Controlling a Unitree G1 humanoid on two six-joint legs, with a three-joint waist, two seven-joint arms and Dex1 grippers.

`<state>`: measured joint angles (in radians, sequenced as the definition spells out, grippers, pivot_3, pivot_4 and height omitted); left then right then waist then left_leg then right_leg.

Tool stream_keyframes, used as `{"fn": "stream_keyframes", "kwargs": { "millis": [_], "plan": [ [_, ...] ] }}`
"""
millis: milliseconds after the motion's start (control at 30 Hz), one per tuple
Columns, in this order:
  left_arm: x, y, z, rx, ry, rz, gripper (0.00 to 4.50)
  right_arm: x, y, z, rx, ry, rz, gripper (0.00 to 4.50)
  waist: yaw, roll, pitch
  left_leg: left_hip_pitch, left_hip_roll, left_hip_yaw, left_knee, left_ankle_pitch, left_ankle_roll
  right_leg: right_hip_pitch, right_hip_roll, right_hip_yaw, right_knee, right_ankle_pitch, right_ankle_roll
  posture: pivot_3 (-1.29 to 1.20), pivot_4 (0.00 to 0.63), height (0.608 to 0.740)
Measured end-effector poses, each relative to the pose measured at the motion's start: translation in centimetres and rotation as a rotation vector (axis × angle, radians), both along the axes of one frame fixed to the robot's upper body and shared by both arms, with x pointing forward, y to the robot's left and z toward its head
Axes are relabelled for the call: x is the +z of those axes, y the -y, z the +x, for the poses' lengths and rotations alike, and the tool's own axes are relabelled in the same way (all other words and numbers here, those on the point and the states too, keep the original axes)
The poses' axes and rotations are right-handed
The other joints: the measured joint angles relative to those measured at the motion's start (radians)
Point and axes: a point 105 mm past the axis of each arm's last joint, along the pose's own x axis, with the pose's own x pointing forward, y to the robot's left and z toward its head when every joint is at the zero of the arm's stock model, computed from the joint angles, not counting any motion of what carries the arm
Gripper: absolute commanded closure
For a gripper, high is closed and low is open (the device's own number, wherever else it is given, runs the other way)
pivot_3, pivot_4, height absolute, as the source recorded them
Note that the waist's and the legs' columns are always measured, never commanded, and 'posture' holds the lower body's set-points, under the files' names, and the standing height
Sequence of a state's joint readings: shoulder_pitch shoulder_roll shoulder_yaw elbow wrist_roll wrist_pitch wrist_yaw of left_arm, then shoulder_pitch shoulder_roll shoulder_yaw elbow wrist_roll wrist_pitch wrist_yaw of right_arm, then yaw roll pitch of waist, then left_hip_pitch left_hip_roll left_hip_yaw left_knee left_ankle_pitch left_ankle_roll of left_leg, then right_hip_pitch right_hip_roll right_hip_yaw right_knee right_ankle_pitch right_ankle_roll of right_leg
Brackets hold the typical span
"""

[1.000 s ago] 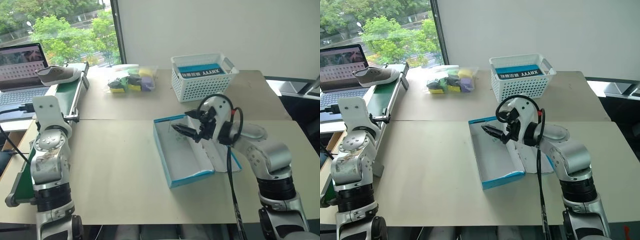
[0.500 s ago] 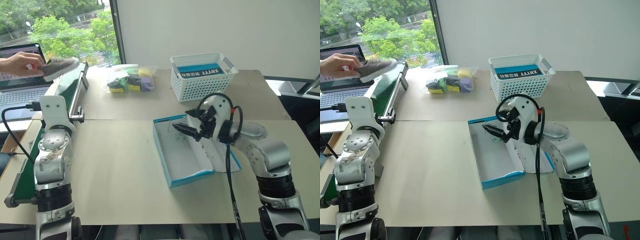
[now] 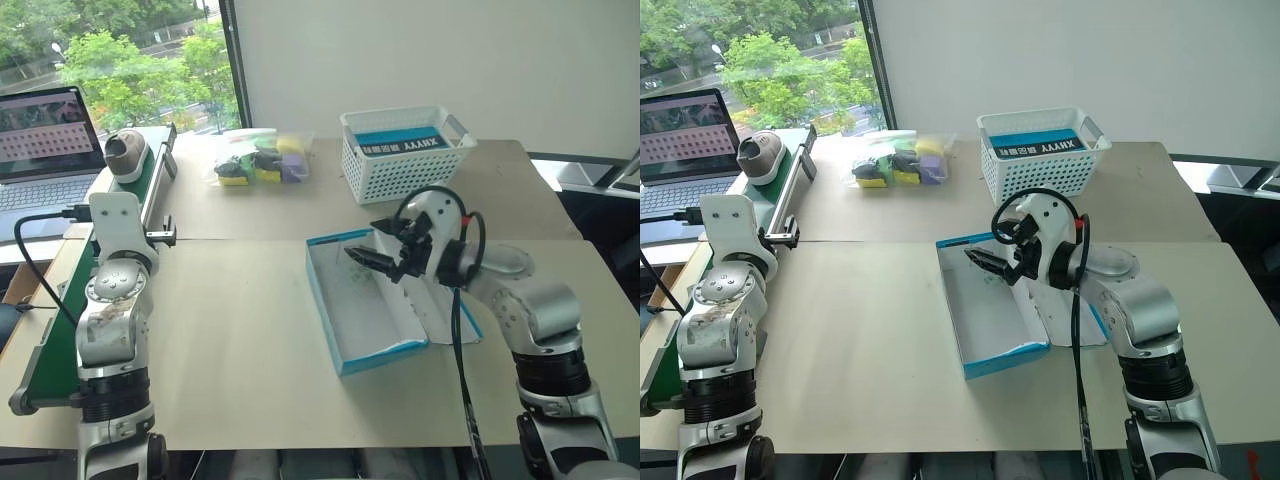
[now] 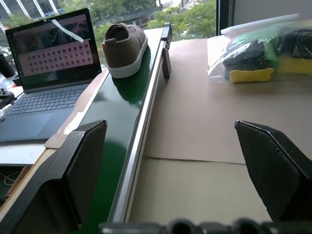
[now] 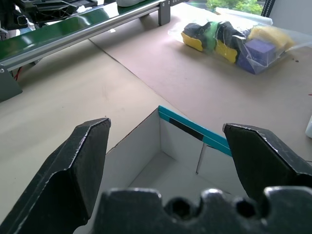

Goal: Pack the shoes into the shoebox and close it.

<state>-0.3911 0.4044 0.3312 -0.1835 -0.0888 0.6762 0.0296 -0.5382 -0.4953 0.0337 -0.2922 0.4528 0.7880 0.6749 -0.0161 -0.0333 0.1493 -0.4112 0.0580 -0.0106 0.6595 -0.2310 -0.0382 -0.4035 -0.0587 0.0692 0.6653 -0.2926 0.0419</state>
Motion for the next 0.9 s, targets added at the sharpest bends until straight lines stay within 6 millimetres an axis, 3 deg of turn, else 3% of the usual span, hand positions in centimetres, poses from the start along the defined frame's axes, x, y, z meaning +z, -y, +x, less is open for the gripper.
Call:
{"fn": "stream_keyframes", "kwargs": {
  "millis": [100,200,333,900],
  "plan": [
    [-0.5,-1.7,0.0,0.046,-0.013,0.006,0.00,0.2,-0.6,-0.3,0.019,0.004,0.015,0.12,-0.004,0.000,0.000,0.000,0.000,0.000,0.000,0.000,0.000,0.000,0.000,0.000,0.000,0.000,0.000,0.00,0.150,0.740],
    [-1.4,-4.9,-0.9,0.118,-0.022,0.003,0.00,0.4,-1.5,-0.9,0.056,0.004,0.031,0.12,-0.007,0.000,0.000,0.000,0.000,0.000,0.000,0.000,0.000,0.000,0.000,0.000,0.000,0.000,0.000,0.00,0.150,0.740],
    [-3.5,-8.2,-2.4,0.172,-0.052,-0.047,0.00,0.4,-2.2,-1.3,0.084,-0.001,0.033,0.12,-0.002,0.000,0.000,0.000,0.000,0.000,0.000,0.000,0.000,0.000,0.000,0.000,0.000,0.000,0.000,0.00,0.150,0.740],
    [-4.4,-10.1,-2.1,0.114,-0.031,-0.082,0.00,0.4,-2.2,-1.4,0.092,0.000,0.022,0.12,-0.002,0.000,0.000,0.000,0.000,0.000,0.000,0.000,0.000,0.000,0.000,-0.001,0.000,0.000,0.000,0.00,0.150,0.740]
  ]
}}
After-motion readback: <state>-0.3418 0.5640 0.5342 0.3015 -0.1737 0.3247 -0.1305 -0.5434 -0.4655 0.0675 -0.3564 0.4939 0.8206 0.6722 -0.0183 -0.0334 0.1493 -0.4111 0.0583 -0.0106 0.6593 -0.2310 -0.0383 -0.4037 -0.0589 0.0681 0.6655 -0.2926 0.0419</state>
